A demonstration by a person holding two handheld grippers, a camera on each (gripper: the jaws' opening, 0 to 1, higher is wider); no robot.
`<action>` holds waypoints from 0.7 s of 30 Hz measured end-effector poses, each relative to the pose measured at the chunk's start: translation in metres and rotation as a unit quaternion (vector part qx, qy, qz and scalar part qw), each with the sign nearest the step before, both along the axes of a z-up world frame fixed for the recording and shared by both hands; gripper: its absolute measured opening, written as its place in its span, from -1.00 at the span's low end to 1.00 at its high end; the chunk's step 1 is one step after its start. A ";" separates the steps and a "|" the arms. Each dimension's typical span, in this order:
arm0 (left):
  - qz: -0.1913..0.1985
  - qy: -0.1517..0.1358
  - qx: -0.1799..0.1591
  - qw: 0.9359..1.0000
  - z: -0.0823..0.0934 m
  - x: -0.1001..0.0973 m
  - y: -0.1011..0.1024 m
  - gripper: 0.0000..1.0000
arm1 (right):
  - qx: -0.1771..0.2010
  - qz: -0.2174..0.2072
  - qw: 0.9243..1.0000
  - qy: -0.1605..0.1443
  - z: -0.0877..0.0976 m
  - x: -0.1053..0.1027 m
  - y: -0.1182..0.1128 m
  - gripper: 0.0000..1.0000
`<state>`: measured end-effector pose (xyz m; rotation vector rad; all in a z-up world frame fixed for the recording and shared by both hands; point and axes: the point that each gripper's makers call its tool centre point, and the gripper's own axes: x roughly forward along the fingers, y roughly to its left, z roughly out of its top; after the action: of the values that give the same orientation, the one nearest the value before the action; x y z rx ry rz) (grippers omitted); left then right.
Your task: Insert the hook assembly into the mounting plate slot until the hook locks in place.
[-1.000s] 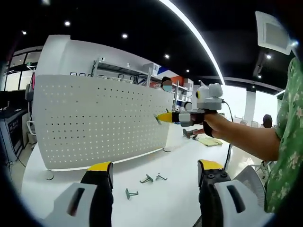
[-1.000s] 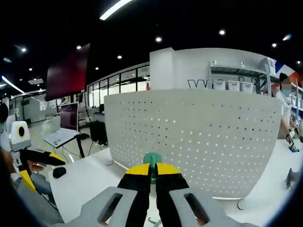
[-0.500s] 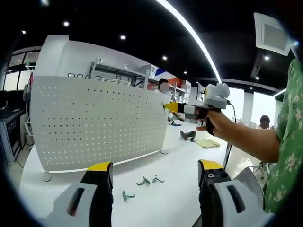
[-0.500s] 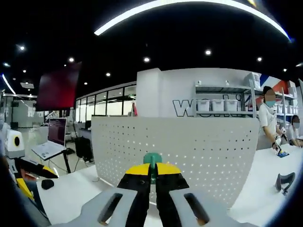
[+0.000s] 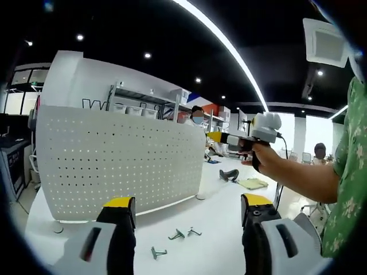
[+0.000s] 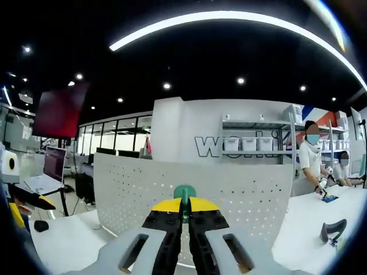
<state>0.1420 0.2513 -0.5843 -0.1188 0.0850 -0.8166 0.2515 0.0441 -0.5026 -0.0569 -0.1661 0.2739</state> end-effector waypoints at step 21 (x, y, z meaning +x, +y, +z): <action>-0.006 -0.023 -0.040 0.999 0.022 0.024 -0.010 0.66 | 0.006 -0.048 0.997 -0.068 0.026 0.064 -0.036 -0.97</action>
<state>0.1661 0.2412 -0.5623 -0.1761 0.0093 -0.8342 0.3152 0.0078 -0.4765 -0.0704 -0.2987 0.1727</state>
